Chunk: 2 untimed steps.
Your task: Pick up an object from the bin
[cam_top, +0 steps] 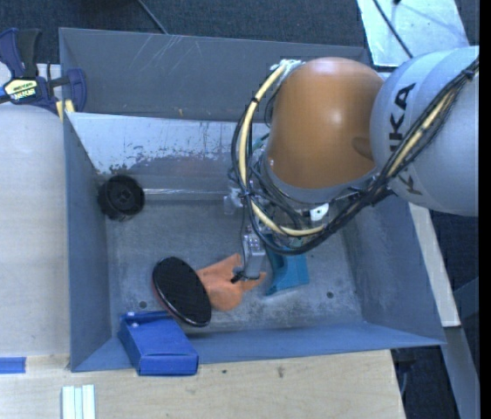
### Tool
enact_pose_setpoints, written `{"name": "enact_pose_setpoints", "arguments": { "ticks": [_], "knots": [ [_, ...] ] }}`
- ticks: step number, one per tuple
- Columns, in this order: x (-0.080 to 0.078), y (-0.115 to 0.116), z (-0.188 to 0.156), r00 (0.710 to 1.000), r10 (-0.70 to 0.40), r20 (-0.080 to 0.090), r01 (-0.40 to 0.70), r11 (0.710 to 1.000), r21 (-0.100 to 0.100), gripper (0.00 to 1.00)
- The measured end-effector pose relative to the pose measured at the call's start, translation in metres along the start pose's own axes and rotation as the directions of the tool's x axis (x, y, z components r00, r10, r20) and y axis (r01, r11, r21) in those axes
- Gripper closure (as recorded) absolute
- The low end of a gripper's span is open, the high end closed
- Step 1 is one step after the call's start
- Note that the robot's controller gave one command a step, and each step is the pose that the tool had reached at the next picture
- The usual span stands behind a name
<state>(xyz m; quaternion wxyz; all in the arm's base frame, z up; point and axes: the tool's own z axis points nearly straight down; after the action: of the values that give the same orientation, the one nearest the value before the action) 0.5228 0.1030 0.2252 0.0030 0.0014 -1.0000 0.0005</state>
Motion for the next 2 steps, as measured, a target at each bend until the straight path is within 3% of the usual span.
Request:
{"name": "enact_pose_setpoints", "arguments": {
  "ticks": [1,2],
  "knots": [
    [-0.001,0.0,-0.005,1.0,0.003,0.009,-0.003,1.0,-0.002,0.0],
    [0.001,-0.008,0.045,0.998,-0.061,0.014,0.061,0.998,-0.001,0.0]
  ]
}}
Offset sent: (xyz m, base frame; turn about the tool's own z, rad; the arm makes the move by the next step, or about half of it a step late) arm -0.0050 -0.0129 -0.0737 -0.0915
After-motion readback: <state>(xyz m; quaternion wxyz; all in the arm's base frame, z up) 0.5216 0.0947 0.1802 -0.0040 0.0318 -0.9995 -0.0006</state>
